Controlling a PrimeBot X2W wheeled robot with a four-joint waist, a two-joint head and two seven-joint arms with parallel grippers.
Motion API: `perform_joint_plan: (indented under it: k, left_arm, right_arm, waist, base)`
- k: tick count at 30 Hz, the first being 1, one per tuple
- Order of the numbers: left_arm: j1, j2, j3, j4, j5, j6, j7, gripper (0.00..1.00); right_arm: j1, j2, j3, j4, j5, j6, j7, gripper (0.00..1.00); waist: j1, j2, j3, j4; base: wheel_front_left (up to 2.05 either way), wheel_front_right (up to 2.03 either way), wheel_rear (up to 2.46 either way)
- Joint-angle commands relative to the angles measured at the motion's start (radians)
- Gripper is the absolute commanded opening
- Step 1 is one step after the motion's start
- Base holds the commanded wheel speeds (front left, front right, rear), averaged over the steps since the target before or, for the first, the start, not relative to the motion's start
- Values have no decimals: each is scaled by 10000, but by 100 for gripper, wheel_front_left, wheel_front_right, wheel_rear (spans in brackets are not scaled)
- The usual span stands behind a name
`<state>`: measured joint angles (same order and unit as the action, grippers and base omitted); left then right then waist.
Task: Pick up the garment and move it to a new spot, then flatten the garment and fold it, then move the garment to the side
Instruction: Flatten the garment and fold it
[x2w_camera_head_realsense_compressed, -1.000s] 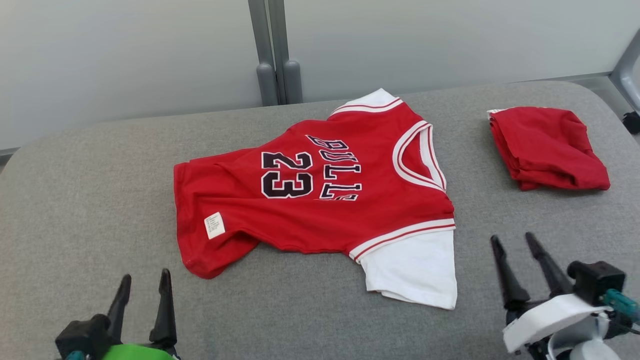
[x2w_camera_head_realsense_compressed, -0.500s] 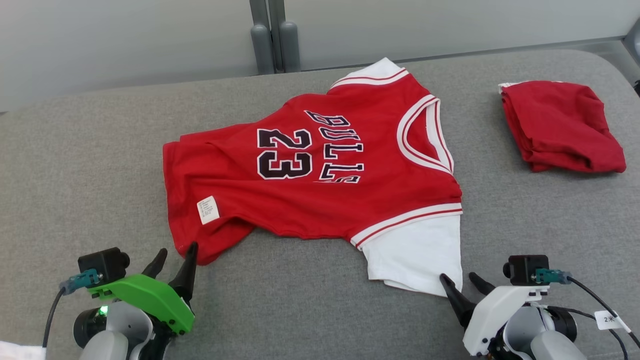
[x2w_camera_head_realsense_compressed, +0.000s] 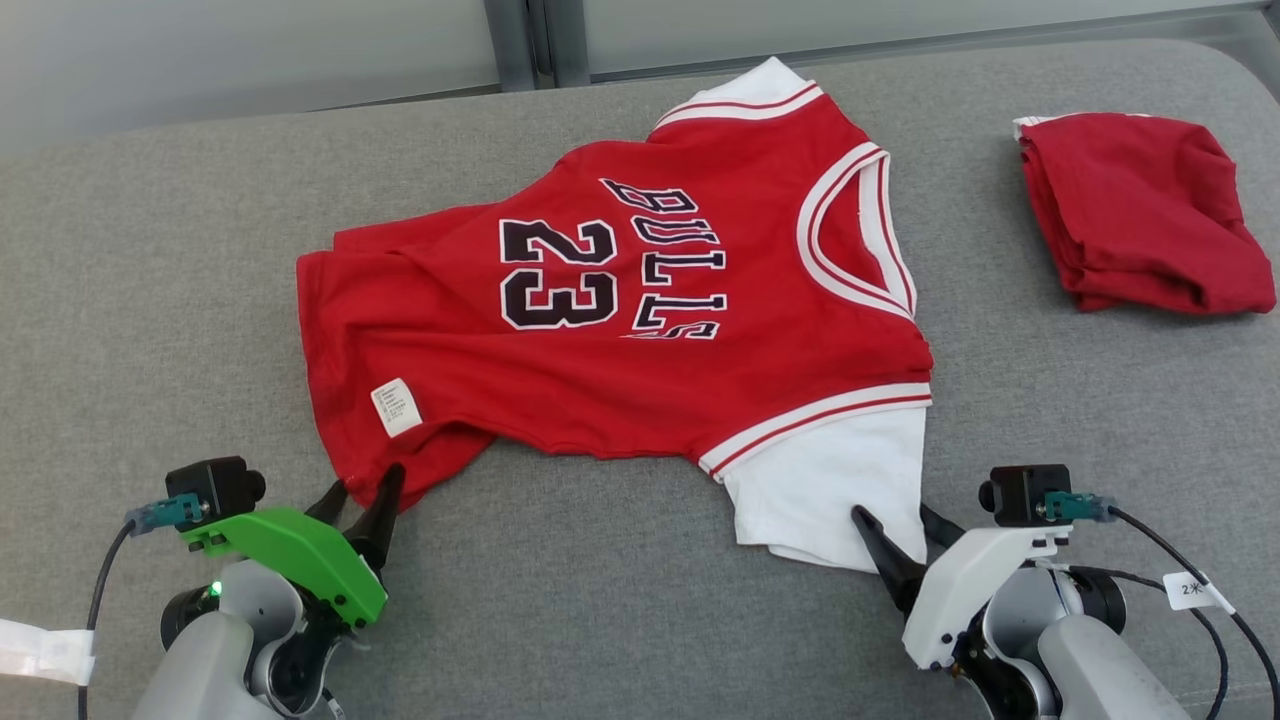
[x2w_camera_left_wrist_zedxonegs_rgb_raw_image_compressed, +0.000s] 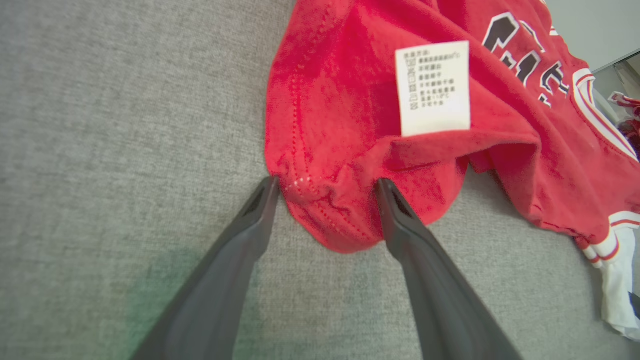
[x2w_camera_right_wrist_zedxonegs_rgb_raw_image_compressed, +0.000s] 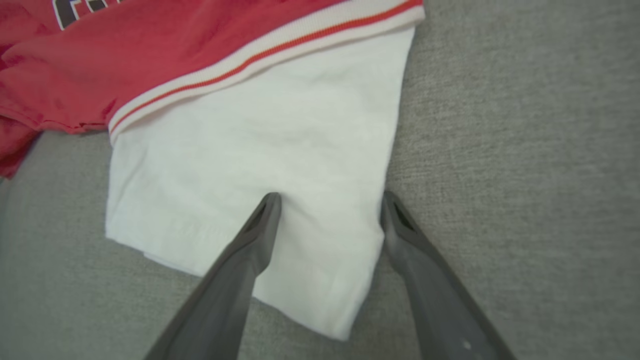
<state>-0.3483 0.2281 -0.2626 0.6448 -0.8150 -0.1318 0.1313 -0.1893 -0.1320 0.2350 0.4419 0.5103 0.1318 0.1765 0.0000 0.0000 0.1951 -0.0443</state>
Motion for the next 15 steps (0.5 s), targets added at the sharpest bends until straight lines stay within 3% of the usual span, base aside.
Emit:
perform_joint_plan:
  k: [1, 2, 3, 4, 5, 6, 15]
  left_arm:
    - [-70, 7, -141, 169, -178, 24, -18, 100]
    - [-97, 50, -237, 216, -300, 24, -85, 98]
    - [-104, 95, -298, 257, -373, 23, -134, 85]
    - [-123, 161, -371, 277, -427, 23, -248, 47]
    - [-126, 206, -416, 273, -499, 23, -352, 42]
    - [-115, 270, -481, 250, -580, 22, -501, 0]
    - [188, 796, -1040, -266, -901, 21, -1583, 0]
  right_arm:
    - [183, 133, 259, 376, 136, -20, 373, 100]
    - [205, 140, 373, 391, 174, -20, 500, 82]
    - [232, 137, 470, 393, 233, -16, 581, 57]
    - [276, 137, 547, 380, 301, -10, 637, 30]
    - [305, 131, 597, 360, 328, -8, 641, 12]
    - [346, 122, 649, 318, 388, -7, 657, 0]
    - [217, -214, 342, -396, 520, -13, -724, 0]
  waist:
    - [0, 0, 34, 8]
    - [0, 0, 38, 10]
    - [0, 0, 32, 14]
    - [0, 0, 17, 18]
    - [0, 0, -2, 17]
    - [0, 0, -33, 14]
    - [0, 0, -339, -13]
  base:
    - [0, 0, 0]
    - [0, 0, 0]
    - [0, 0, 0]
    - [0, 0, 0]
    - [0, 0, 0]
    - [0, 0, 0]
    - [0, 0, 0]
